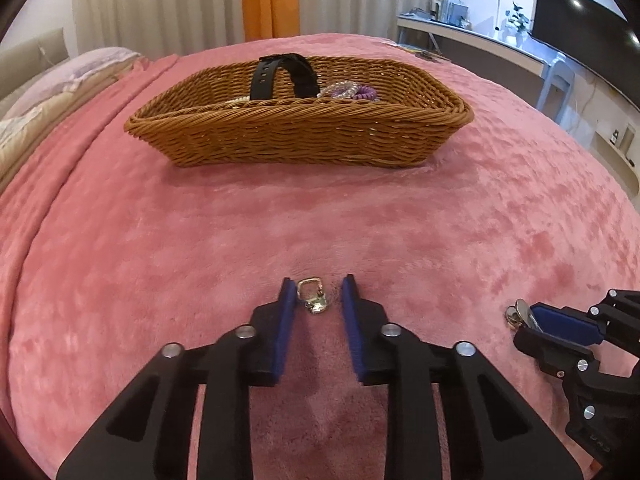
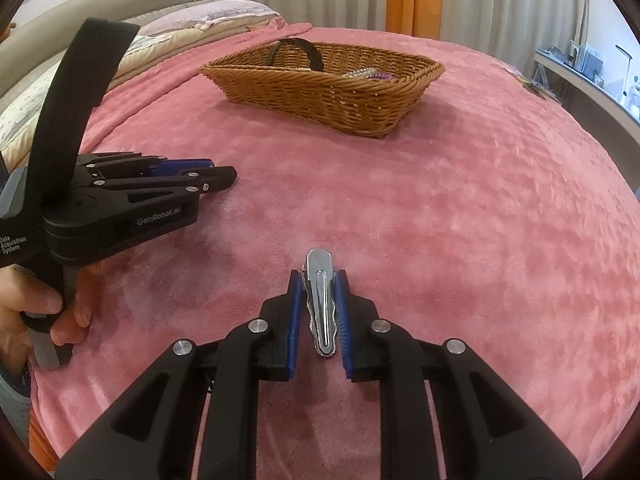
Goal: Organize jewelry
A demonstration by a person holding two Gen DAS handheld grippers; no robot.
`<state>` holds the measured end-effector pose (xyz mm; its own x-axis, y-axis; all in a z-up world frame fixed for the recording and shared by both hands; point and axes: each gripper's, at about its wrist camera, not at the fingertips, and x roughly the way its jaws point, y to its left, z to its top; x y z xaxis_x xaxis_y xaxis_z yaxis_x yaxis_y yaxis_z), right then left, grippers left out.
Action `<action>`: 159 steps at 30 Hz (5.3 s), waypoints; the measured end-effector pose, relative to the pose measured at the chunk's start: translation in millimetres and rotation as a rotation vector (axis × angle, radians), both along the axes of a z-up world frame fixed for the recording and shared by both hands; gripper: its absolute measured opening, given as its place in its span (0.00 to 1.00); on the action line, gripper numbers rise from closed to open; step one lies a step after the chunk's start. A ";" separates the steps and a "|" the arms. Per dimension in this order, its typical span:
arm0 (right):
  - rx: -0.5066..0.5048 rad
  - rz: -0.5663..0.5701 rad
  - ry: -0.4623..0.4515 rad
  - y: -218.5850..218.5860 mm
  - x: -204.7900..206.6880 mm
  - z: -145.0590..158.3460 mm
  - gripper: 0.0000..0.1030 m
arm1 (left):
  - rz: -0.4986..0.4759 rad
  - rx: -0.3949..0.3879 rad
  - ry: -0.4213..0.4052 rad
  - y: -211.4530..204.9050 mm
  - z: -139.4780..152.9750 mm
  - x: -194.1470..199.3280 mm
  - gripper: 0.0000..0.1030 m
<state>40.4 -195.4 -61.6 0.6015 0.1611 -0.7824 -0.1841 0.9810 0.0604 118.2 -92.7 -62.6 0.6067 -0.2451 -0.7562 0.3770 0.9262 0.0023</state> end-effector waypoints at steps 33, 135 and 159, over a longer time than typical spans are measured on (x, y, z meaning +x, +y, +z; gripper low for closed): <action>-0.029 0.007 -0.384 0.8 2.5 139.4 0.14 | -0.093 -0.198 -0.445 25.9 129.0 -64.7 0.08; 0.027 -0.196 -0.502 -13.8 -17.4 67.4 0.83 | 0.255 -0.245 -0.519 88.7 66.5 -92.8 0.93; 0.061 -0.198 -0.482 -18.6 -14.2 65.2 0.84 | 0.245 -0.239 -0.515 86.0 67.4 -91.2 0.93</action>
